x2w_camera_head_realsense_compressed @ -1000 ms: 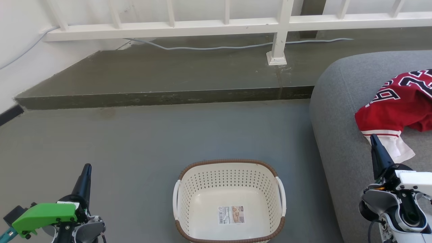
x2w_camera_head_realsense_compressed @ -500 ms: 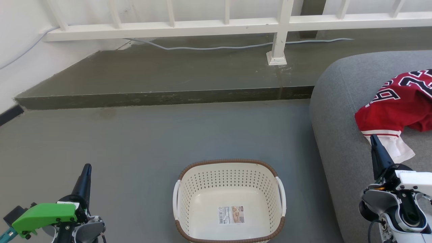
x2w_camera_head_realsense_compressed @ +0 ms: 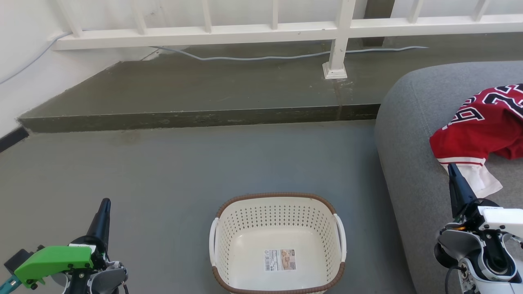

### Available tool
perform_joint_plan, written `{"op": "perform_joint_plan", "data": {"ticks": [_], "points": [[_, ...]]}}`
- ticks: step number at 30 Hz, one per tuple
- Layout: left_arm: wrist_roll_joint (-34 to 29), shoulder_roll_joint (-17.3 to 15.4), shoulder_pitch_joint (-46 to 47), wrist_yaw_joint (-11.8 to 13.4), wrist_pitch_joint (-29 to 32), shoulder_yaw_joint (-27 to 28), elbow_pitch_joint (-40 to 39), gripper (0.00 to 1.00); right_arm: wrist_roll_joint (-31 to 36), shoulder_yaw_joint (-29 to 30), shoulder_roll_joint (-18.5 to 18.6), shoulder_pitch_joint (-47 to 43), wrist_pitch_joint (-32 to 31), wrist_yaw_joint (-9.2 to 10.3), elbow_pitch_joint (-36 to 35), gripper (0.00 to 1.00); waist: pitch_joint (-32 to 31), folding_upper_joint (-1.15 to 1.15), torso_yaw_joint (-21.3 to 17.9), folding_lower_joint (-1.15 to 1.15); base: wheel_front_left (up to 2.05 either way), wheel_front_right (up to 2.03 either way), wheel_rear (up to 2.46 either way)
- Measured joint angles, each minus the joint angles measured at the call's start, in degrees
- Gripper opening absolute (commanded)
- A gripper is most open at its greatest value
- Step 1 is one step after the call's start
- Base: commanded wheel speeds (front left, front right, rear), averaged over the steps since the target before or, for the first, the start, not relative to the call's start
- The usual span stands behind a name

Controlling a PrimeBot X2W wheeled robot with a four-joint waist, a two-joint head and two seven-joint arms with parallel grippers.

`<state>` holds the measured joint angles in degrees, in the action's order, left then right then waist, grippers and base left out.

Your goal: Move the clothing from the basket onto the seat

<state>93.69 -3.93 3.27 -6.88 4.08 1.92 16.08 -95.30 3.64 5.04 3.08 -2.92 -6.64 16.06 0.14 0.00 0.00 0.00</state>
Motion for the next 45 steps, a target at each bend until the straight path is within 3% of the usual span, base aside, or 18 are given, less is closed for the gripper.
{"op": "perform_joint_plan", "data": {"ticks": [45], "points": [[0.00,0.26,0.01,-0.01,0.41,0.15,-0.03,0.00,0.01,0.30,-0.12,0.02,-0.34,-0.08,0.02,0.00,0.01,0.00,0.00,0.00,0.00,0.00,0.00]]}}
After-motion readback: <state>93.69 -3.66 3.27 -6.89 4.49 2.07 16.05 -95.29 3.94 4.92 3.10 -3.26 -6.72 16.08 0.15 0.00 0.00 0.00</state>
